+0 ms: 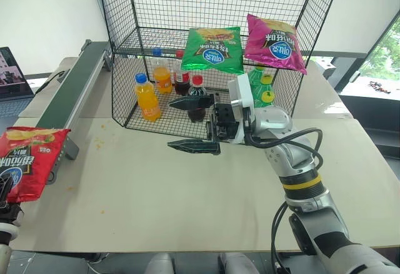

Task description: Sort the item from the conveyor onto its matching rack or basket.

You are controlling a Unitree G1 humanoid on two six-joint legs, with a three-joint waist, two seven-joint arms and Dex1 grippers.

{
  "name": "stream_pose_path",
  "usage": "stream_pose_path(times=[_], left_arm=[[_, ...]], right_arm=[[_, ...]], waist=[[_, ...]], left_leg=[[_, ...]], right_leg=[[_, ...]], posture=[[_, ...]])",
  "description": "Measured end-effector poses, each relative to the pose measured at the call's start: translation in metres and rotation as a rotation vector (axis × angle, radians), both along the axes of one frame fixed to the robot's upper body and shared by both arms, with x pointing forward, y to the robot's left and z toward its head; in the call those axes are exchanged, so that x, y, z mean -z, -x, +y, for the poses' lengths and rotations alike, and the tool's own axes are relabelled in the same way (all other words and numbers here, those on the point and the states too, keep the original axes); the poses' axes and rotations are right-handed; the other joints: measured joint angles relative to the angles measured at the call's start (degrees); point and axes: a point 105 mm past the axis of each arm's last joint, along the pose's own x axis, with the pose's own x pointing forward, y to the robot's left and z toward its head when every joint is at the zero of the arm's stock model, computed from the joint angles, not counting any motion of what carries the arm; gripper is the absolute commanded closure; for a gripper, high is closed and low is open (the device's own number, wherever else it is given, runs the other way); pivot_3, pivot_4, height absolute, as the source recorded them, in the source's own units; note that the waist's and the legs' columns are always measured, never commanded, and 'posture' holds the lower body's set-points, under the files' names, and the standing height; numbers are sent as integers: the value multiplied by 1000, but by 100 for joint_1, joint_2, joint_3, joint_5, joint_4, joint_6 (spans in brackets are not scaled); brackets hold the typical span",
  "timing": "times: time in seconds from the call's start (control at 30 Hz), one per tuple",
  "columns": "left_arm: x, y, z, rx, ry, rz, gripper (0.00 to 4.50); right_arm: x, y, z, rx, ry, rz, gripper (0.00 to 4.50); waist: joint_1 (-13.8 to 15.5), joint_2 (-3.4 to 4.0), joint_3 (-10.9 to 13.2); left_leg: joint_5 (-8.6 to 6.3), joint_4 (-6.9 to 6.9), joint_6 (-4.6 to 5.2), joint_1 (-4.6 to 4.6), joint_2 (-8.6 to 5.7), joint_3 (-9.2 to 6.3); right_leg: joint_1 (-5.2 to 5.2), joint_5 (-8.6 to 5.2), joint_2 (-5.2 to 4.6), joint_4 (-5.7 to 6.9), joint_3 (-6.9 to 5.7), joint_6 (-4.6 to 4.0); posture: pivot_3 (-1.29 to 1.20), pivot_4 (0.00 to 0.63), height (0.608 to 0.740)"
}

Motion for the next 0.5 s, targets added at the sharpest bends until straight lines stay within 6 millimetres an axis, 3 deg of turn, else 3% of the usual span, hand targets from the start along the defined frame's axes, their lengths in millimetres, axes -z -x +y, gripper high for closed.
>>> stream_pose_path(times=[0.1, 0.13, 0.37, 0.5], left_arm=[[0, 0, 0, 0, -1, -3, 4269], [-1, 0, 0, -1, -2, -3, 4430], [-5, 0, -2, 10, -18, -4, 4430], [-51, -12, -29, 158, -167, -66, 4430]], right_arm=[[0, 0, 0, 0, -1, 0, 0], [0, 0, 0, -1, -1, 0, 0], [-2, -1, 0, 22, -15, -1, 0], [-6, -3, -4, 80, -44, 1, 0]], waist=[[-1, 0, 0], [-1, 0, 0], [1, 0, 0], [28, 0, 4]], left_leg=[[0, -3, 0, 0, 0, 0], [0, -3, 0, 0, 0, 0], [0, -5, -1, -3, 0, -1], [6, -6, -11, -13, 0, -15]], right_leg=[[-1, 0, 0, 0, 0, 0], [-1, 0, 0, 0, 0, 0], [-4, 0, 0, 0, -1, -1], [-6, -1, -3, -1, -10, -1]], posture=[[0, 150, 740], [0, 150, 740], [0, 150, 740], [0, 150, 740]])
